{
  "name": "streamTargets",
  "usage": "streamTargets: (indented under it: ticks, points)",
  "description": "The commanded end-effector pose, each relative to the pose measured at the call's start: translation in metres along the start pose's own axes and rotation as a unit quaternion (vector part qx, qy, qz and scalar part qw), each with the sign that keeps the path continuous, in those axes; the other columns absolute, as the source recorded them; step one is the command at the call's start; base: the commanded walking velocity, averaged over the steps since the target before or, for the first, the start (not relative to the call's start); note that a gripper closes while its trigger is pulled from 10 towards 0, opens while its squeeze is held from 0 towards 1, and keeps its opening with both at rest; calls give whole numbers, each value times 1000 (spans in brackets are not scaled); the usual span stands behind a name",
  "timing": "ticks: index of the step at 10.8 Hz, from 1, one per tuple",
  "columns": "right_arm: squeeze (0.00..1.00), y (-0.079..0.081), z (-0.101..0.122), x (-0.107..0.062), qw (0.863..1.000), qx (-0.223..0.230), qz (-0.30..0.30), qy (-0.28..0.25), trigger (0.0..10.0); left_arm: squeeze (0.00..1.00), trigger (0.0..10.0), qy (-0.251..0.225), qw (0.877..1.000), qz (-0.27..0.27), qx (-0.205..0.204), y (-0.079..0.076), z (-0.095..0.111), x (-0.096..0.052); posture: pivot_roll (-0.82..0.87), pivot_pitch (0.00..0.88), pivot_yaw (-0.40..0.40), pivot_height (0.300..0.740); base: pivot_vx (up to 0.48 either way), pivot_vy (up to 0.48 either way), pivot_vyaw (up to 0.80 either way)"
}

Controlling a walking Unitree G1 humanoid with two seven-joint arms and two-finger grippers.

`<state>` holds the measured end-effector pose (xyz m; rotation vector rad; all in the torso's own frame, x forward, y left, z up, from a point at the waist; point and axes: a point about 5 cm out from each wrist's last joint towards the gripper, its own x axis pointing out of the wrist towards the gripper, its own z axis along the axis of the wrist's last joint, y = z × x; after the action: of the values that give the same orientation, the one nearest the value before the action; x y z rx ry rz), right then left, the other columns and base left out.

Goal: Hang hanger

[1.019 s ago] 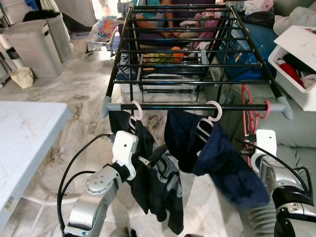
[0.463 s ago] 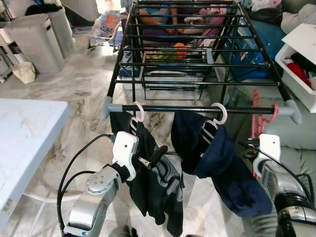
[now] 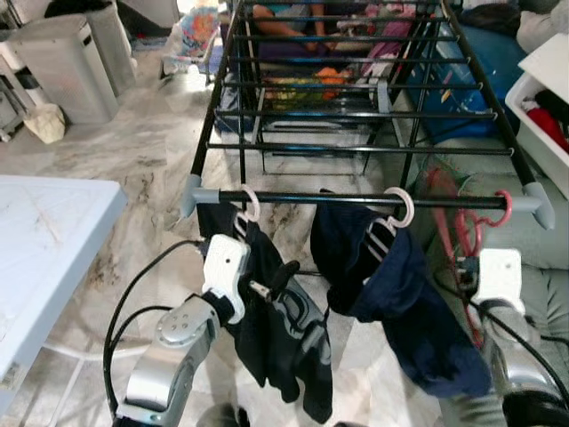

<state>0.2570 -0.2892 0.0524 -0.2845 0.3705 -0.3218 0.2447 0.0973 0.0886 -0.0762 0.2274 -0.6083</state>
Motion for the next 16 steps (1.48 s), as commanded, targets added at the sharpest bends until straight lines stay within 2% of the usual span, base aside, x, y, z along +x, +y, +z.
streamTargets:
  ticks: [1,6,10,13,14,16]
  points:
    - [1000,0,5,-3,1000,-3,-17,-19,10000,0,10000,4,1000,12,9,3,-1,1,-58,0,19,740,0,0,0]
    - [1000,-2,10,-24,996,-8,-70,-57,10000,0,10000,6,999,23,21,3,-3,0,-52,0,18,740,0,0,0]
    - [1000,2,14,-24,997,7,-67,-47,10000,0,10000,7,999,25,25,2,-3,1,-53,0,11,740,0,0,0]
    - [1000,5,5,-23,997,34,-72,-7,10000,0,10000,9,999,27,25,2,-3,1,-52,0,12,740,0,0,0]
    - [1000,8,-2,-23,995,69,-70,23,10000,0,10000,10,999,25,26,2,-4,1,-53,0,14,740,0,0,0]
    - [1000,7,-8,-24,990,99,-90,53,10000,0,10000,11,999,25,26,2,-4,1,-53,0,15,740,0,0,0]
